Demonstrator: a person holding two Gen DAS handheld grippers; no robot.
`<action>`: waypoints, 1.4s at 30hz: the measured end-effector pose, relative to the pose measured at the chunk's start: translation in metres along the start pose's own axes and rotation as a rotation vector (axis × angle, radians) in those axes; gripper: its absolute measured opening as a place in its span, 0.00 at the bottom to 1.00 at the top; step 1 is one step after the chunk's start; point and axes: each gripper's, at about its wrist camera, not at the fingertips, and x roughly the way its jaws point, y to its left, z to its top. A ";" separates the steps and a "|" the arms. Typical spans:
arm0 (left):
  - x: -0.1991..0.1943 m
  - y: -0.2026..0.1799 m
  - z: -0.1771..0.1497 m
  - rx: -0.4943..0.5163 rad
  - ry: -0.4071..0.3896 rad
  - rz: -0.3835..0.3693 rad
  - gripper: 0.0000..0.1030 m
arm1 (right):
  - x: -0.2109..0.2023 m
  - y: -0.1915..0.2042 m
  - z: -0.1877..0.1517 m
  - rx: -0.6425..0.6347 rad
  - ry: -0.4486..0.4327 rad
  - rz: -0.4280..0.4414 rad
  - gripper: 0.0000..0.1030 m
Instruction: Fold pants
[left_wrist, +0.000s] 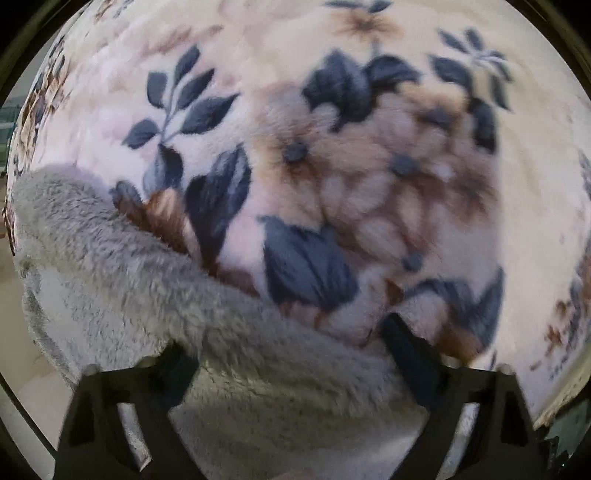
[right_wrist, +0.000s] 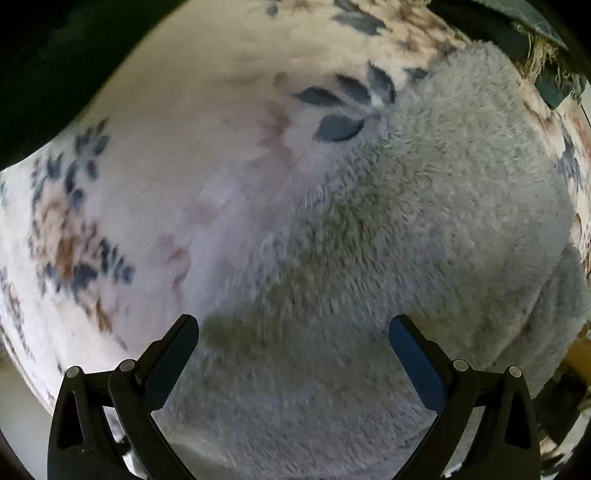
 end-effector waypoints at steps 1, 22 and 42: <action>0.002 0.001 0.001 -0.005 -0.003 -0.005 0.78 | 0.005 0.004 0.001 -0.002 0.002 -0.017 1.00; -0.114 0.105 -0.141 0.058 -0.340 -0.213 0.05 | -0.075 -0.037 -0.070 -0.241 -0.098 0.135 0.06; 0.014 0.191 -0.348 0.113 -0.289 -0.109 0.05 | -0.054 -0.322 -0.164 -0.367 -0.069 0.006 0.06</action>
